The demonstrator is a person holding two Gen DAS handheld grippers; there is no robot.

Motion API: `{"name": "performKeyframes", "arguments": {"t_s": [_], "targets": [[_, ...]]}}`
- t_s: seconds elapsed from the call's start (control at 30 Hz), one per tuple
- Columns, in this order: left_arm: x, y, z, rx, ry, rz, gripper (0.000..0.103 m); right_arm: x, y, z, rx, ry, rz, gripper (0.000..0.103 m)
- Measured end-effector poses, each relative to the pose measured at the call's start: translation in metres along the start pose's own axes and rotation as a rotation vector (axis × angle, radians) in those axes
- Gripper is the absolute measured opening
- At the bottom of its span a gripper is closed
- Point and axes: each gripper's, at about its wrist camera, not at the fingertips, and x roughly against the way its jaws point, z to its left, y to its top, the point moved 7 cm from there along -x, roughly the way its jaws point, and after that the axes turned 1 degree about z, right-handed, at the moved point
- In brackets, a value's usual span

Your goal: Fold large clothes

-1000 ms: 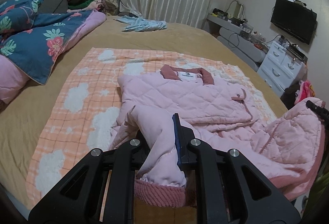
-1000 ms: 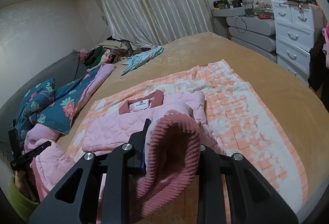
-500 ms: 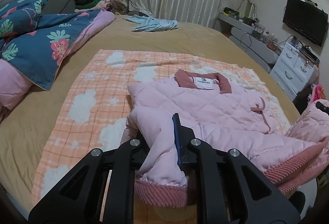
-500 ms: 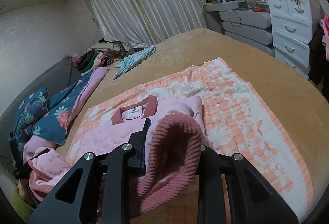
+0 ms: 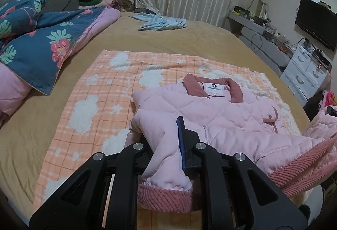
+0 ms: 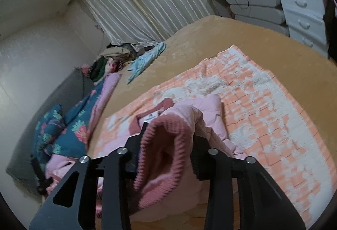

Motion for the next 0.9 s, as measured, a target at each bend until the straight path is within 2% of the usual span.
{"name": "performKeyframes", "arguments": {"t_s": [0.17, 0.37, 0.5, 0.67, 0.77, 0.9], "targets": [[-0.008, 0.007, 0.002, 0.017, -0.008, 0.014, 0.008, 0.007, 0.008, 0.002, -0.045, 0.123, -0.011, 0.065], [-0.012, 0.011, 0.001, 0.013, -0.011, 0.018, 0.008, 0.042, 0.019, -0.006, -0.008, 0.175, -0.152, 0.091], [-0.014, 0.012, 0.001, 0.017, -0.014, 0.019, 0.008, 0.065, 0.021, -0.043, -0.066, 0.157, -0.236, 0.095], [-0.022, 0.012, 0.004, 0.03, -0.019, 0.029, 0.008, 0.081, -0.01, -0.065, -0.002, 0.19, -0.273, 0.099], [-0.029, 0.014, 0.004, 0.042, -0.026, 0.041, 0.008, 0.079, -0.029, -0.08, -0.019, 0.151, -0.27, 0.099], [-0.041, 0.018, 0.001, 0.044, -0.012, 0.055, 0.008, 0.06, -0.031, -0.091, -0.055, 0.087, -0.225, 0.099]]}}
